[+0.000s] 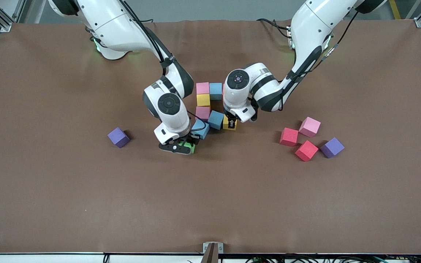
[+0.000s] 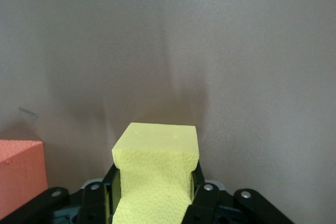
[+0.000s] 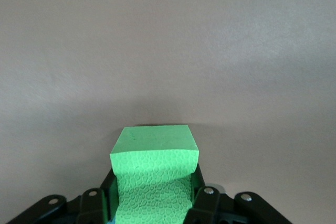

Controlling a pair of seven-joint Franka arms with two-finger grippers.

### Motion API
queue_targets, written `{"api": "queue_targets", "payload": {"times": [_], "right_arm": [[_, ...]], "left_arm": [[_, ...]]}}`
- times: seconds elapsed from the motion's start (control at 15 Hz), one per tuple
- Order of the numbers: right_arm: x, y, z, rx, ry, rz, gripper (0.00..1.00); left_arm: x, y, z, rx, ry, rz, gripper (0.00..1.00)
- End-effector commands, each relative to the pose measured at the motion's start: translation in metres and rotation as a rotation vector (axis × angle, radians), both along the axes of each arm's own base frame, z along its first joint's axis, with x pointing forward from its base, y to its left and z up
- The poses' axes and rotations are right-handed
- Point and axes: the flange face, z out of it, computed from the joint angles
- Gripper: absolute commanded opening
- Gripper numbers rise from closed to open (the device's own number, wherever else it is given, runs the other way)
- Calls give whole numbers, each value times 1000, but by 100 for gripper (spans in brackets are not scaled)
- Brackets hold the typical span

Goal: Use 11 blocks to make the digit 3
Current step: 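Carry the green block to the column with the right gripper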

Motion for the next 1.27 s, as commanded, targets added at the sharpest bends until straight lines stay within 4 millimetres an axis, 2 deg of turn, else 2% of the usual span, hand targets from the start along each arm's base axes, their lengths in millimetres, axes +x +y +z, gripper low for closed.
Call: {"api": "queue_targets", "payload": {"times": [0.0, 0.13, 0.33, 0.53, 0.94, 1.2], "right_arm": [[15, 11, -2, -58, 39, 27, 0], [17, 12, -4, -60, 38, 32, 0], [20, 28, -10, -48, 27, 36, 0], [16, 36, -14, -45, 28, 44, 0], [6, 53, -11, -37, 21, 52, 0], [9, 61, -13, -28, 12, 44, 0]], "left_arm": [[-5, -1, -16, -8, 28, 60, 27], [-7, -1, -17, -5, 31, 79, 27], [-15, -1, -21, 2, 42, 64, 27], [-26, 5, -26, 20, 55, 7, 27], [-45, 0, -28, 25, 75, -128, 27], [-60, 4, -33, 41, 96, -200, 27]]}}
